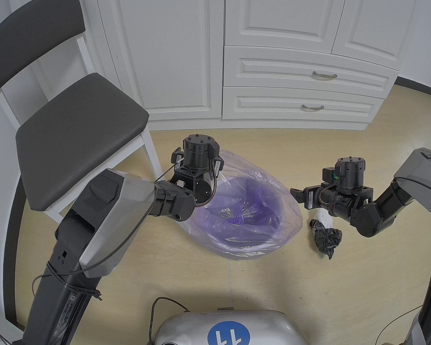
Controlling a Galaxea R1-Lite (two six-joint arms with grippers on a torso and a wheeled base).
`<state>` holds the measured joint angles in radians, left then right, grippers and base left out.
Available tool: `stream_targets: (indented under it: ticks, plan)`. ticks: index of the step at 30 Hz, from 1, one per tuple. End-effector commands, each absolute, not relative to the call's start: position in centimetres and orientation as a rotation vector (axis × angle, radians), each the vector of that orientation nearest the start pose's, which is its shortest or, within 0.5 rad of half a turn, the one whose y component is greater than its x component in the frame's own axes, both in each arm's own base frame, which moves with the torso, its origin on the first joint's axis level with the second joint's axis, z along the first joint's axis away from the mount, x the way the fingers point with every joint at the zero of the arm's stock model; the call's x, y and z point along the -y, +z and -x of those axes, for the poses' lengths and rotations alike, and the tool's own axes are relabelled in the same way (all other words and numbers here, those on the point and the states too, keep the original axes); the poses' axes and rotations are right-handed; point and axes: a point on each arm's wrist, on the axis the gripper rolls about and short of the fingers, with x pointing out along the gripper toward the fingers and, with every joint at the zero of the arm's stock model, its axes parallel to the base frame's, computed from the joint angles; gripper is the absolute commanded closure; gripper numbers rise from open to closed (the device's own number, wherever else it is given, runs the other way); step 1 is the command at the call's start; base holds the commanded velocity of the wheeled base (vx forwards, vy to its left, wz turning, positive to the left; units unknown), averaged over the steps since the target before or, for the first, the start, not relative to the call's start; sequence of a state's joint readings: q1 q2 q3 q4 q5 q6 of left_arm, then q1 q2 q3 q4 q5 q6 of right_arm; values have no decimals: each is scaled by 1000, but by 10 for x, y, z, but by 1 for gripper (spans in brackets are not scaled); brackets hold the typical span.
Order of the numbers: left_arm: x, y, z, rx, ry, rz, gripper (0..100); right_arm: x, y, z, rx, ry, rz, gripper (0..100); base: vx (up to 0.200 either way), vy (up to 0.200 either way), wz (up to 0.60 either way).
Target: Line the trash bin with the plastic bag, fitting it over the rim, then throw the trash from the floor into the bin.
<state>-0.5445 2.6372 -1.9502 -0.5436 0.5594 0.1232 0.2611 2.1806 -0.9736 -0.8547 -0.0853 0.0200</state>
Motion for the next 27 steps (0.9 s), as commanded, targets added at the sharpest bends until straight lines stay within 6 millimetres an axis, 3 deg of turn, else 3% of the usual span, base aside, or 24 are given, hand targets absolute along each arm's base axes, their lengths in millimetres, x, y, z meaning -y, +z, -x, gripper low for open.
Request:
stream_targets:
  ticks: [1,5,7,10,20,27]
  plan:
    - [275,127,-433,-116,-44,-197,0,-105,96,-374,-329,247,-25,0,0,0,0]
    - [264,138,-413,-165,-71,-227,0,-108,99,-368,-335,283,-46,0,0,0,0]
    - [249,149,-389,-250,-172,-250,0,-111,99,-367,-357,292,-45,0,0,0,0]
    - [241,149,-381,-311,-195,-199,0,-111,96,-367,-383,291,-47,0,0,0,0]
    - [216,111,-403,-454,-113,-188,0,-115,80,-377,-416,286,-53,0,0,0,0]
    - [212,81,-412,-514,-100,-210,0,-116,64,-388,-441,266,-48,0,0,0,0]
